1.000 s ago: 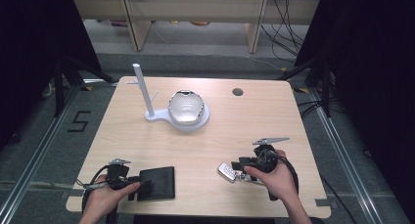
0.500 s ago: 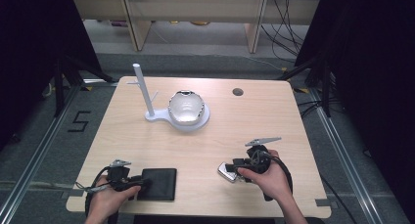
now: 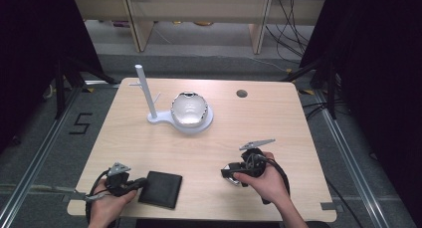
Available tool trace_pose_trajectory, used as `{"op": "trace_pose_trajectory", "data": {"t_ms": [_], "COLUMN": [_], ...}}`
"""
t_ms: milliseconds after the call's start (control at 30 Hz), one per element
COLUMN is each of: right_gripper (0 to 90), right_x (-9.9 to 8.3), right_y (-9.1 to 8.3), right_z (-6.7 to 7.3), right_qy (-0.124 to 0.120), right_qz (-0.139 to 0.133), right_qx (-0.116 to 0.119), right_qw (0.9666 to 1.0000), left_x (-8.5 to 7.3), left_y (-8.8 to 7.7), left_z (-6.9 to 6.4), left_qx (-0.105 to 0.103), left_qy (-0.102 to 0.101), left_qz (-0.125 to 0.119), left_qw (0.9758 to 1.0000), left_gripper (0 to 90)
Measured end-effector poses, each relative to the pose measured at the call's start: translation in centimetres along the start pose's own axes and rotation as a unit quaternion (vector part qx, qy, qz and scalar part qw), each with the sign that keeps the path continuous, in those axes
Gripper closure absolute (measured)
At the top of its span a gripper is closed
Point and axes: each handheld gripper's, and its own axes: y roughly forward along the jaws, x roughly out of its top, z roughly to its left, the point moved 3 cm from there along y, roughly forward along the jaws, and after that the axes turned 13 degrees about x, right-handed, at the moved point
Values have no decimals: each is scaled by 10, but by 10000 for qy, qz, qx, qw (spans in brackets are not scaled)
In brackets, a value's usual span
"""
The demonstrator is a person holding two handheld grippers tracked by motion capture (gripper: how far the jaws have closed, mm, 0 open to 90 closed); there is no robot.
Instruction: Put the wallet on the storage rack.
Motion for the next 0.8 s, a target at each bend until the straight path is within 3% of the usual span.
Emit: {"op": "trace_pose_trajectory", "data": {"t_ms": [100,133,167,233,267,300,333,367,400,433,500,567,600,700,800], "right_gripper": [544,544,544,543,543,543,543,542,542,540,539,534,533,531,527], "right_x": [0,0,0,0,0,0,0,0,0,-1,-1,-2,-2,-3,-4], "right_y": [4,5,6,7,7,7,7,8,8,8,9,10,11,14,19], "right_z": [-1,-1,0,1,1,1,3,3,3,3,5,6,6,7,9], "right_qy": [-141,-154,-176,-142,-161,-161,-115,-145,-145,-189,-164,-187,-207,-218,-208], "right_qz": [47,56,76,79,84,84,95,104,104,137,154,199,211,270,346], "right_qx": [9,24,12,34,44,44,49,76,76,39,63,85,66,79,146], "right_qw": [9999,9999,9998,9999,9998,9998,9999,9998,9998,9997,9997,9996,9995,9994,9991], "left_x": [-2,-1,-1,1,1,1,3,5,5,7,6,6,5,7,14], "left_y": [1,0,0,-1,-3,-3,-2,-4,-4,-5,-3,-2,-1,1,5], "left_z": [0,-1,-2,-4,-4,-4,-8,-9,-9,-11,-14,-16,-17,-20,-20], "left_qx": [-136,-280,-417,-355,-336,-336,-361,-138,-138,-27,3,-3,9,-23,-64], "left_qy": [-146,-541,-754,-742,-656,-656,-825,-524,-524,-361,-407,-395,-303,-353,-334], "left_qz": [-141,-250,-302,-256,-109,-109,-194,7,7,191,514,630,883,949,1098], "left_qw": [9997,9978,9958,9963,9972,9972,9958,9985,9985,9992,9979,9972,9956,9949,9934], "left_gripper": [900,899,897,846,769,709,709,569,538,497,406,384,364,345,434]}}
